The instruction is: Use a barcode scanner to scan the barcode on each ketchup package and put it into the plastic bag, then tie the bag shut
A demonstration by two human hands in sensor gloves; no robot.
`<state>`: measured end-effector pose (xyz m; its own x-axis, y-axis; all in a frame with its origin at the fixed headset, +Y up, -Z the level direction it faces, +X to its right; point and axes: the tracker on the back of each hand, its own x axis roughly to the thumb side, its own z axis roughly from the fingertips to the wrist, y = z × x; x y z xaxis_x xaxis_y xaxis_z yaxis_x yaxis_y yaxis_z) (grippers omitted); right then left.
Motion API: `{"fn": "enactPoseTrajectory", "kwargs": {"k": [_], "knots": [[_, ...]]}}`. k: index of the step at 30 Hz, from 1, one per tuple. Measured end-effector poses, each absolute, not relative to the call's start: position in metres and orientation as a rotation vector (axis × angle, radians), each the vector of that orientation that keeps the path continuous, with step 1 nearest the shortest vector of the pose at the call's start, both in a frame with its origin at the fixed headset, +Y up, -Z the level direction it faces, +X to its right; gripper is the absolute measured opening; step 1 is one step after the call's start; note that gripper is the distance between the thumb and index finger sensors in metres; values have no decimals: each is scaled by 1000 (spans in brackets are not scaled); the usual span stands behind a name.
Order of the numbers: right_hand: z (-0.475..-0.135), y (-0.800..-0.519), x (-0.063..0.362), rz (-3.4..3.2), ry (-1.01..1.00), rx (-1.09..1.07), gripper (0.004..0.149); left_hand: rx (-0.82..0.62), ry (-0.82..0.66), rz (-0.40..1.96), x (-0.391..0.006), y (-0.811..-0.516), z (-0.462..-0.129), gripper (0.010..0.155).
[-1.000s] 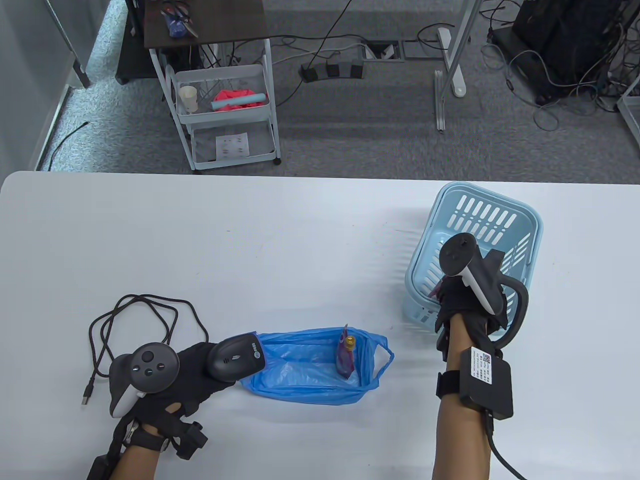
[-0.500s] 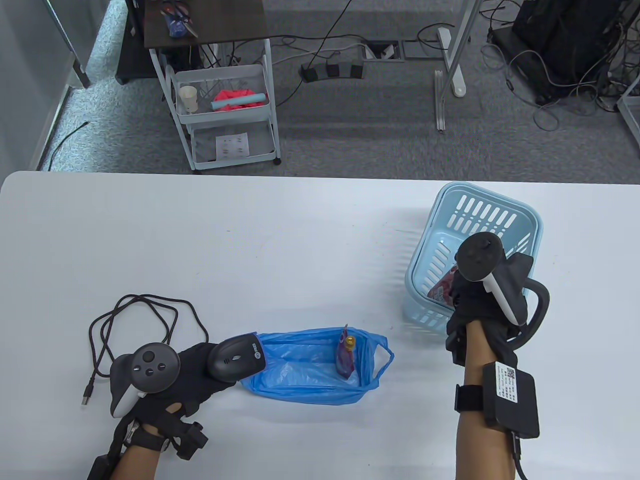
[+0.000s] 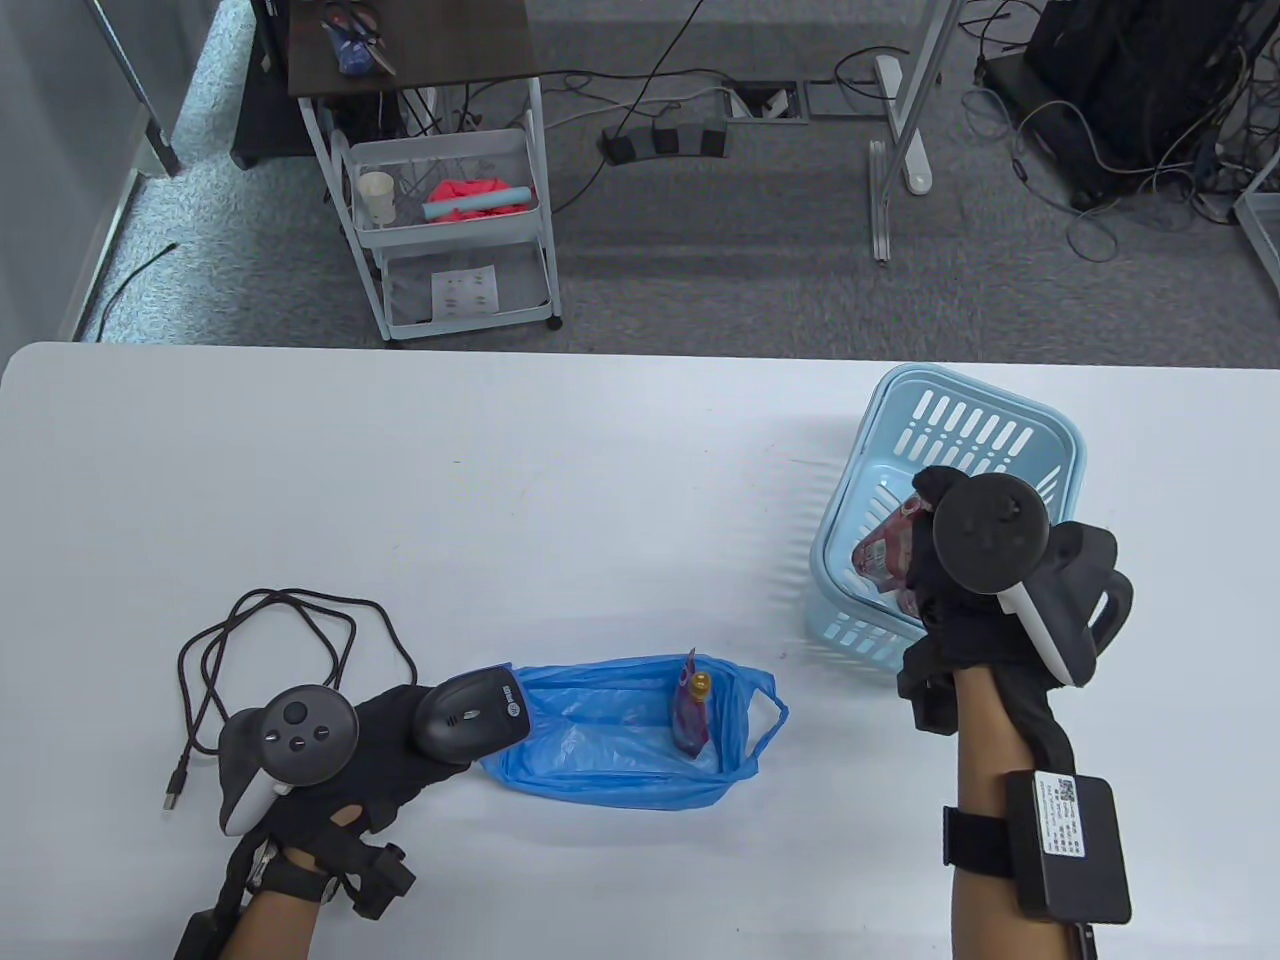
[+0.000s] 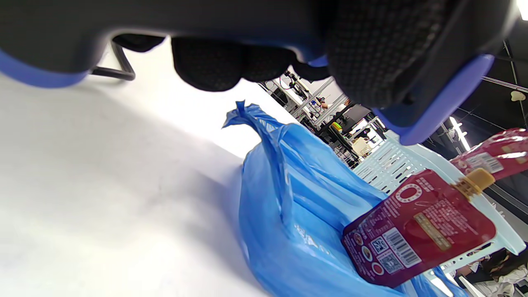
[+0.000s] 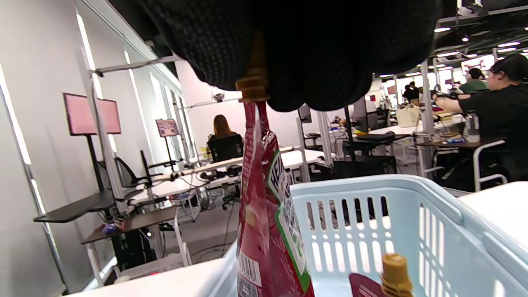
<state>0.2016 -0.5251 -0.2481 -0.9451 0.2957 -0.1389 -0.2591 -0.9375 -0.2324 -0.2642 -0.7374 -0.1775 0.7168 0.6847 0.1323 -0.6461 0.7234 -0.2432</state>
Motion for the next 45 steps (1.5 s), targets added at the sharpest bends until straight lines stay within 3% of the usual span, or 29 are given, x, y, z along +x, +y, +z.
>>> {"fn": "enactPoseTrajectory", "kwargs": {"k": [6,16,26,45], "knots": [[-235,-506,177,2819,-396,-75,45,-187,-217,741,-264,-737,-178,49],[-224,-509,109,2850,-329,282,45,-188,-213,738,-264,-738,-178,49],[-218,-539,49,2839,-199,531,45,-178,-213,744,-266,-737,-178,49],[-205,-592,5,2878,35,705,46,-176,-248,742,-263,-738,-177,49]]}}
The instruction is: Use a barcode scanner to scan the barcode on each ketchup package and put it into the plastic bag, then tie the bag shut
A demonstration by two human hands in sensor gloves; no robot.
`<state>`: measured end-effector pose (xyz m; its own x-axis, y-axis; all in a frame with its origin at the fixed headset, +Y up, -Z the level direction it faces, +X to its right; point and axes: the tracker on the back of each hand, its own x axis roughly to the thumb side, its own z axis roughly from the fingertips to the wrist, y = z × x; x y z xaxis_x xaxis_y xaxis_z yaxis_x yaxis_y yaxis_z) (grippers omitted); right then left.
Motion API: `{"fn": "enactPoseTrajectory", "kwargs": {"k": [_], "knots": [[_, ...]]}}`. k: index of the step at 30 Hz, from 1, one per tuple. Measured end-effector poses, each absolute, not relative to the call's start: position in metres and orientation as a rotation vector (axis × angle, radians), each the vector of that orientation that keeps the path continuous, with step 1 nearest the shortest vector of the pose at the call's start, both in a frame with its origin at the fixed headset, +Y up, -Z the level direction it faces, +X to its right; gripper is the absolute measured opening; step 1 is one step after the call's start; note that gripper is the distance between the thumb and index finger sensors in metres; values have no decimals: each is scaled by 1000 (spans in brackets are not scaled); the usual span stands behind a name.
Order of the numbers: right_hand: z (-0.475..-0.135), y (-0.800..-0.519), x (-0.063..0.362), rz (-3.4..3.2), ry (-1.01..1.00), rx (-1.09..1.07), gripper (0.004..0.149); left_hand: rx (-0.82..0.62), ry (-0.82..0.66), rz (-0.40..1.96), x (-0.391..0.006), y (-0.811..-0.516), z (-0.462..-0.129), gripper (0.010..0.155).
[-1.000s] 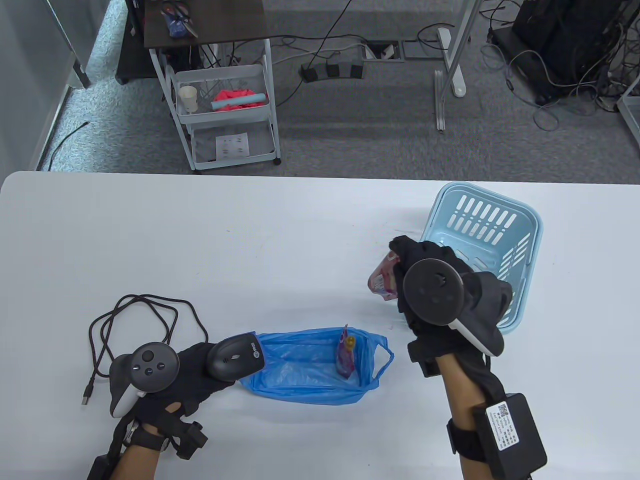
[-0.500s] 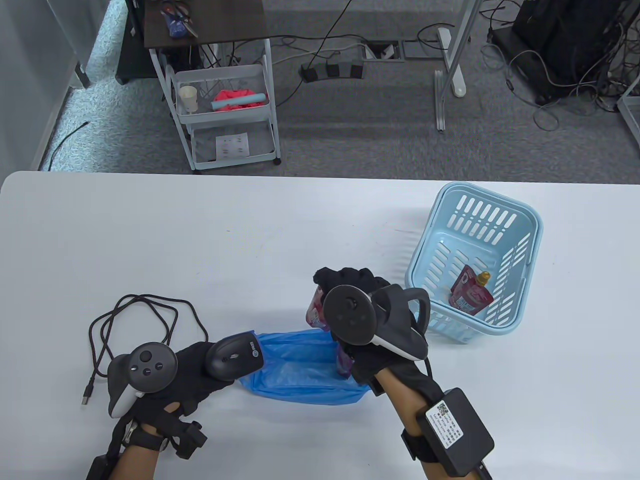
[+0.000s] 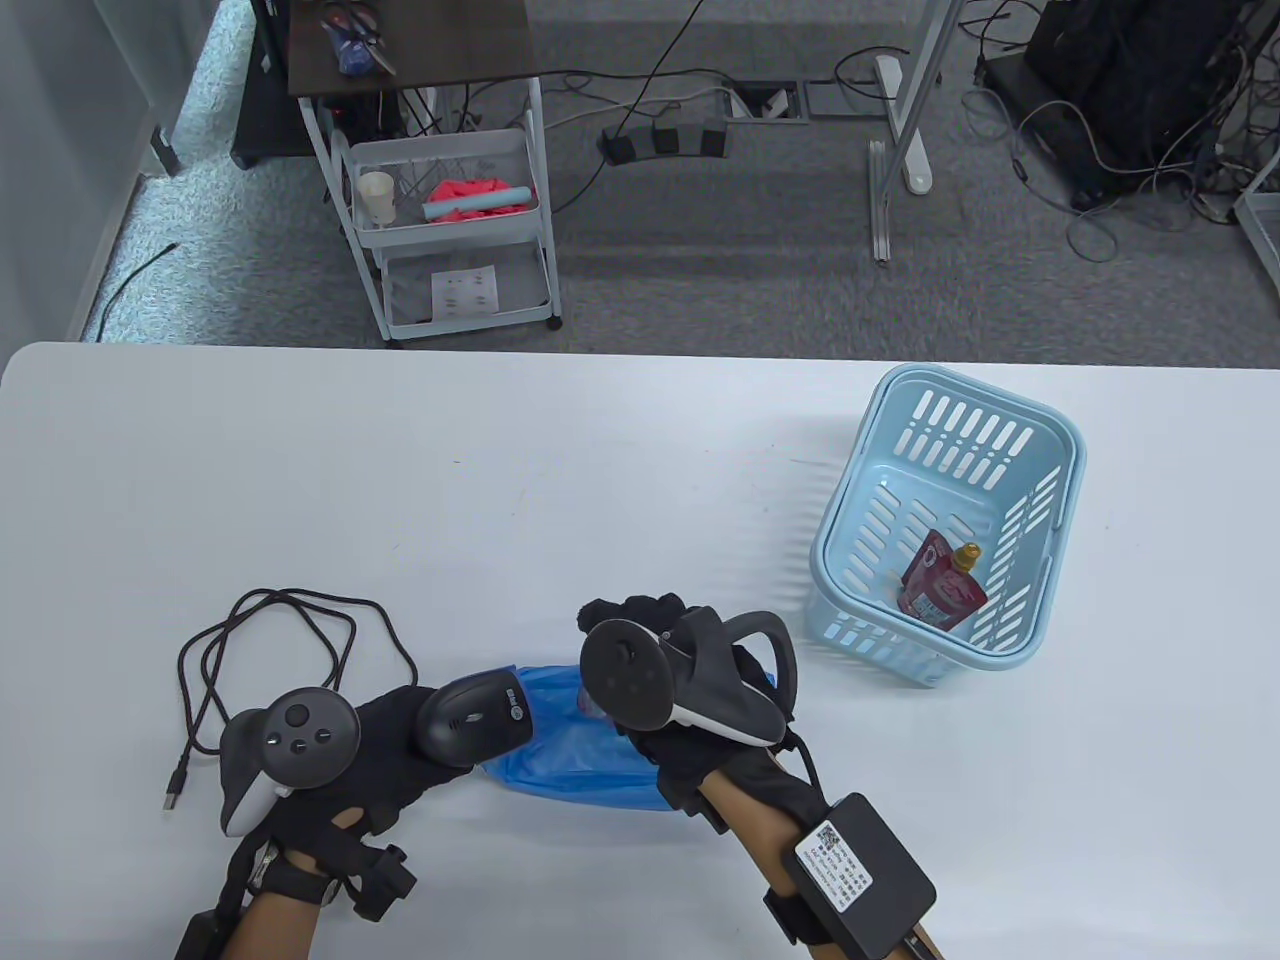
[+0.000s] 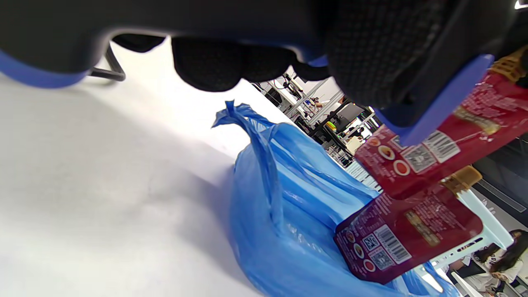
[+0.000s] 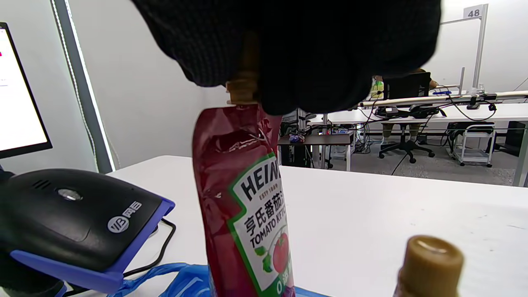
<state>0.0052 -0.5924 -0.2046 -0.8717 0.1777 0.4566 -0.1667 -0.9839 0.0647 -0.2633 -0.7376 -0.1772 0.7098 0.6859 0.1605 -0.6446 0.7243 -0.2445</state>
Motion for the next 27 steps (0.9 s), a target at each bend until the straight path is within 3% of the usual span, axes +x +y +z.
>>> {"fn": "enactPoseTrajectory", "kwargs": {"k": [27], "knots": [[-200,-607,-17,2888,95,767,47,-195,-328,699,-250,-738,-174,49]]}}
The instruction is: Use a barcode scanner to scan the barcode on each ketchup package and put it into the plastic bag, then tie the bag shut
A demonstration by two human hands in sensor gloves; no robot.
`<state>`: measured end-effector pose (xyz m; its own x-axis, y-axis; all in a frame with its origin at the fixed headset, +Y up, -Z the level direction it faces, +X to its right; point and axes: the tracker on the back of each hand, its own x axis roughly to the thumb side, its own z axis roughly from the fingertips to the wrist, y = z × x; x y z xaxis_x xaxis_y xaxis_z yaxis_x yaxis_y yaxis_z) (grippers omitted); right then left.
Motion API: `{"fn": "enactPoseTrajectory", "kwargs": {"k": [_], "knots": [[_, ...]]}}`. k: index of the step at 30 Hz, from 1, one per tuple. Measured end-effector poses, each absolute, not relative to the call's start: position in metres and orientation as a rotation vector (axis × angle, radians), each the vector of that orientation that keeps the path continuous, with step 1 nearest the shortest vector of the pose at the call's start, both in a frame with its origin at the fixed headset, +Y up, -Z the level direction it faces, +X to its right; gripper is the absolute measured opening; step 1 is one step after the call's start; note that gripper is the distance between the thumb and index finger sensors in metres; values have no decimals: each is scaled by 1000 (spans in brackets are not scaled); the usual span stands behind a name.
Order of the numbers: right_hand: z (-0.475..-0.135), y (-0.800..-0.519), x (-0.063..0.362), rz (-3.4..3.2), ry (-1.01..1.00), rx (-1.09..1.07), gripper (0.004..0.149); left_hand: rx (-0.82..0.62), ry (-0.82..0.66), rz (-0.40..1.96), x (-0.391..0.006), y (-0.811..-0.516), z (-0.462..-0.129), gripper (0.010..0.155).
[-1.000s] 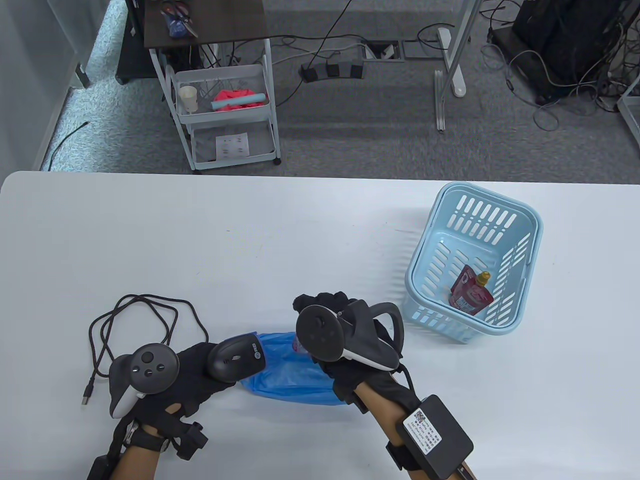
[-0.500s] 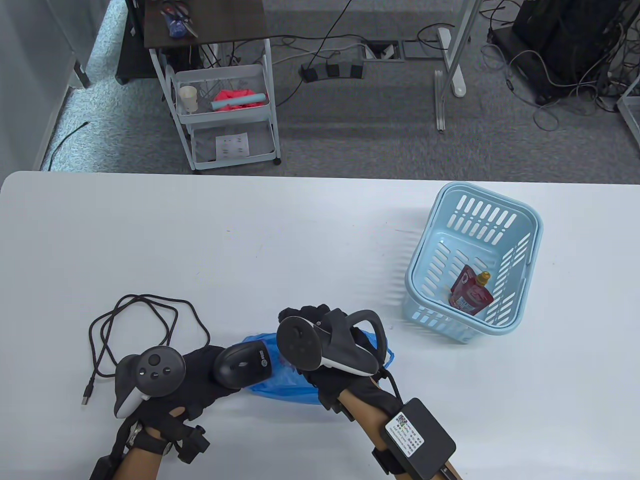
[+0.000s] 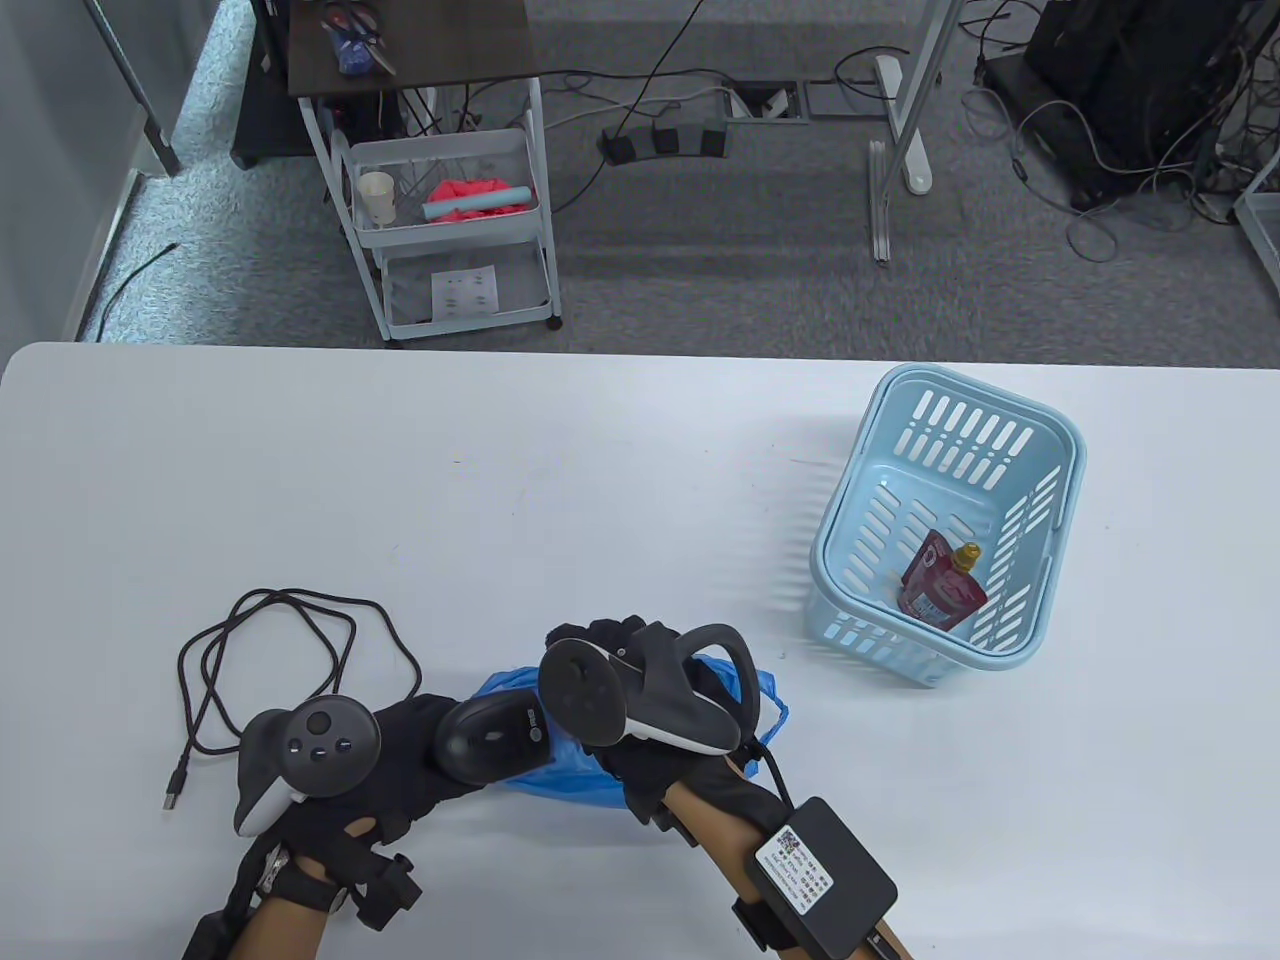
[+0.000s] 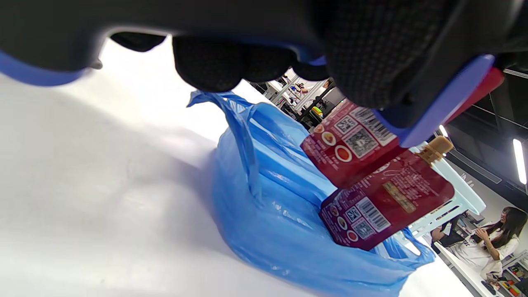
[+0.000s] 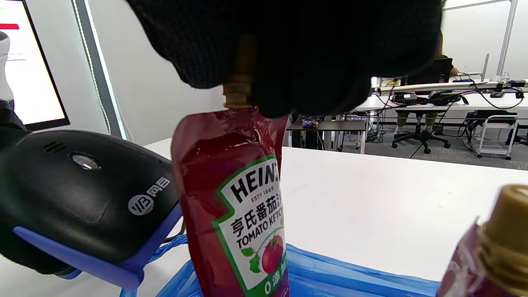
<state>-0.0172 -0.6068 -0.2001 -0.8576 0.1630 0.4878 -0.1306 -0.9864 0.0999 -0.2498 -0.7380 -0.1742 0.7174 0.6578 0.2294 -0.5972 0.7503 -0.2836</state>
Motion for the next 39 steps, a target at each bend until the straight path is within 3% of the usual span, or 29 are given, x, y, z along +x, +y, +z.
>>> {"fn": "enactPoseTrajectory", "kwargs": {"k": [39], "knots": [[-199,-622,1,2955,144,722,47,-181,-286,708,-252,-735,-175,49]]}}
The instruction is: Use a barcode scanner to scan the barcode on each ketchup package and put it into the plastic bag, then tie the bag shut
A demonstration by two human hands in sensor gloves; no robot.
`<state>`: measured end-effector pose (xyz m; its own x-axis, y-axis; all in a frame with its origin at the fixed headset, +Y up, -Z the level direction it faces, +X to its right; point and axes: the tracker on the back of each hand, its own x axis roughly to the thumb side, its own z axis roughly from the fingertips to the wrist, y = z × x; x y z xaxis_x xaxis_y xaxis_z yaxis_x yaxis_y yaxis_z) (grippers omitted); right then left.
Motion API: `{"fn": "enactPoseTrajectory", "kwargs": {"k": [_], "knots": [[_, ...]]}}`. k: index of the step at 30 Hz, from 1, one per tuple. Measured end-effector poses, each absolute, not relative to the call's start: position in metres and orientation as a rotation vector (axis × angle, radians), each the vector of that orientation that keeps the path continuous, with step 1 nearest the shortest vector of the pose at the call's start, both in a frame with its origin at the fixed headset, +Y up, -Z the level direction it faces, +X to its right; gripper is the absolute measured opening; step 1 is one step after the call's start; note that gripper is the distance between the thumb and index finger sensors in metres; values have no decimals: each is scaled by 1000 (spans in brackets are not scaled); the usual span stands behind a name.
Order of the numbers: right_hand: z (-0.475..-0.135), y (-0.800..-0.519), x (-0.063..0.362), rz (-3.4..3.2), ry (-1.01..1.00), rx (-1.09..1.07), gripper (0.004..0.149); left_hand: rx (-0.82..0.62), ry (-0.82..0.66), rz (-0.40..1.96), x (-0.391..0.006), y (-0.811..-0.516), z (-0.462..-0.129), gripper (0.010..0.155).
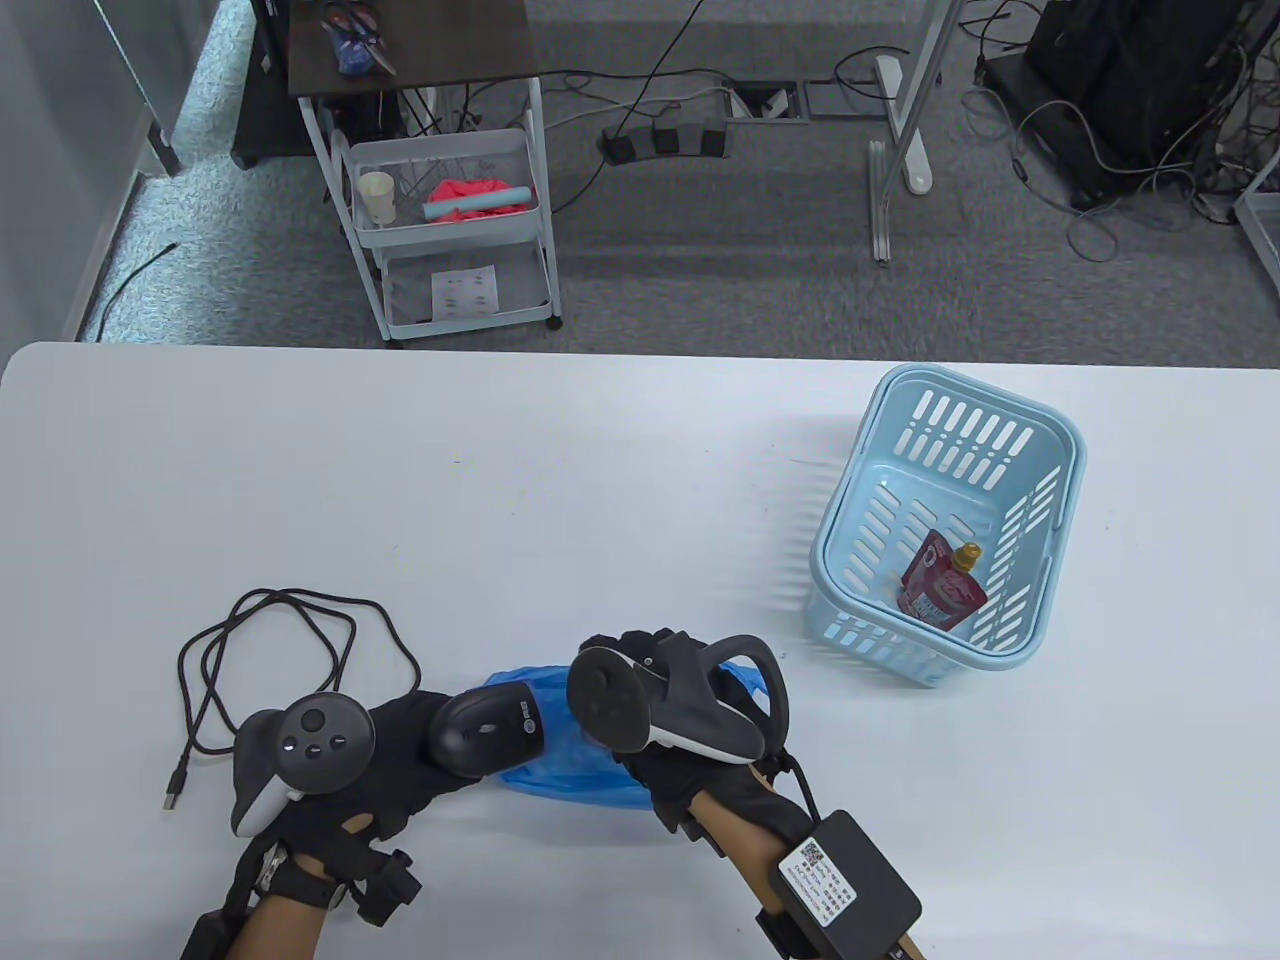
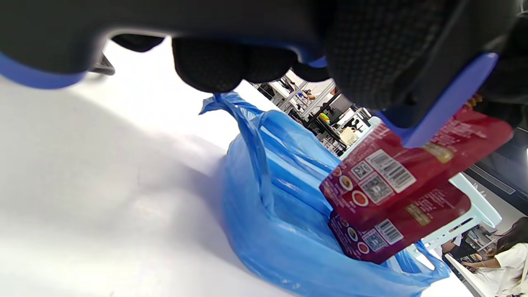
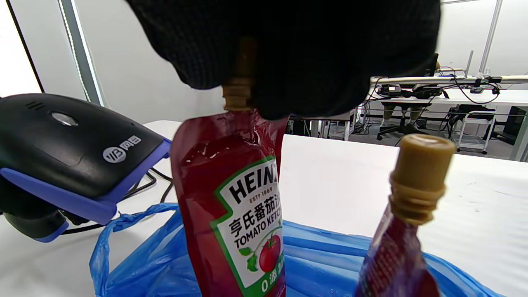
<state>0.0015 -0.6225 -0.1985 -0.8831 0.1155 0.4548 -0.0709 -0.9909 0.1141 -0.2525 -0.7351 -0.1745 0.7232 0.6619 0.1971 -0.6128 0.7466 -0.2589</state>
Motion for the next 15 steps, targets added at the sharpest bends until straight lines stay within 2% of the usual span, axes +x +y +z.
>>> {"fn": "enactPoseTrajectory", "kwargs": {"k": [15], "knots": [[-198,-640,-2,3058,189,740,46,-176,-272,715,-255,-734,-175,49]]}}
